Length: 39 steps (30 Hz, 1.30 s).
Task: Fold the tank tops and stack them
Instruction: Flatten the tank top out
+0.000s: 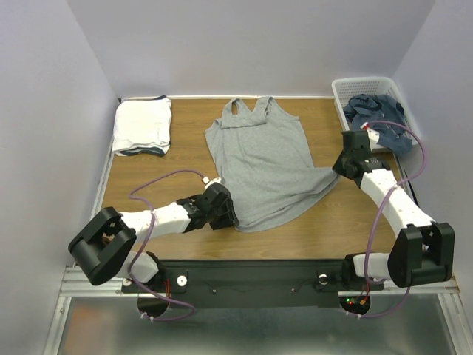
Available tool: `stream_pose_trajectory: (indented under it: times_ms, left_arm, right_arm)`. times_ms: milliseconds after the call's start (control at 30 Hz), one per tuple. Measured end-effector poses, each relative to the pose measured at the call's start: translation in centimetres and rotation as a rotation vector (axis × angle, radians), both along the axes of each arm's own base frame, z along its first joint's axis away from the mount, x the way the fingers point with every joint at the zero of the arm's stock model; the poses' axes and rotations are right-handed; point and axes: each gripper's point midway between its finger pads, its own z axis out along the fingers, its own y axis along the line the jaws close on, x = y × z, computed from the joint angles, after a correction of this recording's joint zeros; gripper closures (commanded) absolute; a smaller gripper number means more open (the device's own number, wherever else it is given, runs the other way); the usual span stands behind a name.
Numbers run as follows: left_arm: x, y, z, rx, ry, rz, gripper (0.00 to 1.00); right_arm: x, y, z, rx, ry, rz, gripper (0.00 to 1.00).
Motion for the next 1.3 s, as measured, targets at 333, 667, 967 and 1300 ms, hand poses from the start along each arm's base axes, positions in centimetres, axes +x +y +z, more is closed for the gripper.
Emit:
stream_pose_trajectory:
  times_ms: [333,667,967,1300]
  left_arm:
    - [6.9,2.6,2.1,0.075,-0.086,0.198,0.46]
    - [16.2,3.2,0.3,0.171,-0.069,0.317,0.61]
    - [32.2,6.5,2.3,0.178,-0.167,0.481,1.00]
    - [41.3,12.9,9.1,0.163,-0.351,0.583,0.70]
  right_arm:
    - [-0.4,0.0,0.4,0.005,-0.015,-0.004,1.00]
    - [0.0,0.5,-0.3,0.028,0.005,0.012,0.99]
    - [2.8,2.6,0.8,0.113,-0.045,0.072,1.00]
    - [1.6,3.3,-1.7,0.173,-0.053,0.070,1.00]
